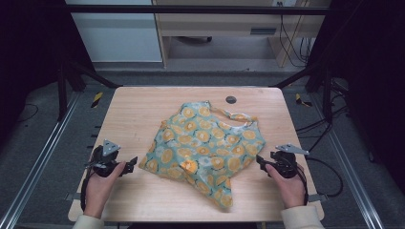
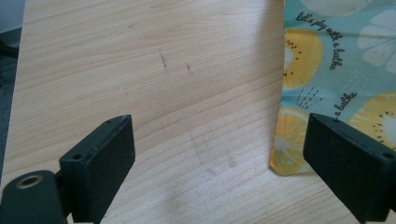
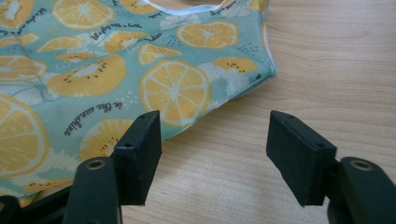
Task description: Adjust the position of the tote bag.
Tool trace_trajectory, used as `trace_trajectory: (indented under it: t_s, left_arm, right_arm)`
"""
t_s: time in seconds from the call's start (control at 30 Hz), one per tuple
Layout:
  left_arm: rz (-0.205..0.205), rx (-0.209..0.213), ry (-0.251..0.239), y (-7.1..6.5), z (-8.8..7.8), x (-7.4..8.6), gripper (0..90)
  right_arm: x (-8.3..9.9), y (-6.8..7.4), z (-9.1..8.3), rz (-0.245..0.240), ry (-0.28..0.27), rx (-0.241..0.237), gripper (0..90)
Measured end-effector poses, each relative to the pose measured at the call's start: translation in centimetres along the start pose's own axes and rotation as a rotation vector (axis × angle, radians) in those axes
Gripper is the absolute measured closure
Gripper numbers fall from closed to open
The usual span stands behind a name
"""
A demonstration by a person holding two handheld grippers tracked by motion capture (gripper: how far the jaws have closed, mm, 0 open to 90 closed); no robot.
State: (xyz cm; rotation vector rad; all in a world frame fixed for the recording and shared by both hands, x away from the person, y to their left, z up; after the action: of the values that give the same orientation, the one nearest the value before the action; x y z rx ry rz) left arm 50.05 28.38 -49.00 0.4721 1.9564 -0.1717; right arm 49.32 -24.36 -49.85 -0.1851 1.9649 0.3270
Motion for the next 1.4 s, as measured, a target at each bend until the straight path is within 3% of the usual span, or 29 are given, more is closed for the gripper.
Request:
trace_trajectory:
  t_s: [0.27, 0.53, 0.8, 1.13, 1.23, 1.27, 1.4]
  left_arm:
    - [0.009, -0.002, 0.006, -0.2, 0.0, 0.1, 9.1]
    - [0.014, 0.002, -0.002, -0.4, -0.2, -0.1, 9.1]
    - [0.013, 0.001, -0.011, -0.4, -0.3, -0.1, 8.7]
    - [0.023, 0.016, -0.029, -0.9, -0.8, -0.1, 8.5]
    - [0.083, 0.023, -0.023, -1.3, -1.3, 0.0, 7.6]
    - [0.083, 0.023, -0.023, -1.3, -1.3, 0.0, 7.6]
    - [0.103, 0.039, -0.020, -1.7, -1.7, 0.0, 7.6]
  right_arm:
    - [0.0, 0.1, -0.1, 0.006, 0.007, -0.027, 42.0]
    - [-0.2, 0.2, -0.3, -0.004, -0.004, 0.009, 32.3]
    - [-0.4, 0.3, -0.3, -0.014, -0.007, 0.014, 30.4]
    - [-1.1, 0.8, 0.3, -0.041, 0.004, -0.018, 37.5]
    - [-2.5, 0.5, 1.4, -0.078, 0.015, -0.028, 45.5]
    - [-2.5, 0.5, 1.4, -0.078, 0.015, -0.028, 45.5]
    - [-4.2, -0.5, 3.1, -0.040, 0.035, -0.029, 47.7]
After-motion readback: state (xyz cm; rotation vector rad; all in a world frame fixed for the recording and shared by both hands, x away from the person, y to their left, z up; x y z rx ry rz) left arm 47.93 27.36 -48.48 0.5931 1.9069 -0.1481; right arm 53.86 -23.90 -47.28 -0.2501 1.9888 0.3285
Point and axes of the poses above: each handheld gripper's, and its own axes: z roughly forward along the jaws, x roughly out of its underside, y roughly to its left, the point moved 4 cm from there along z, roughly forward along the jaws, and after that the axes turned 15 degrees about -y, right-handed, at the moved point
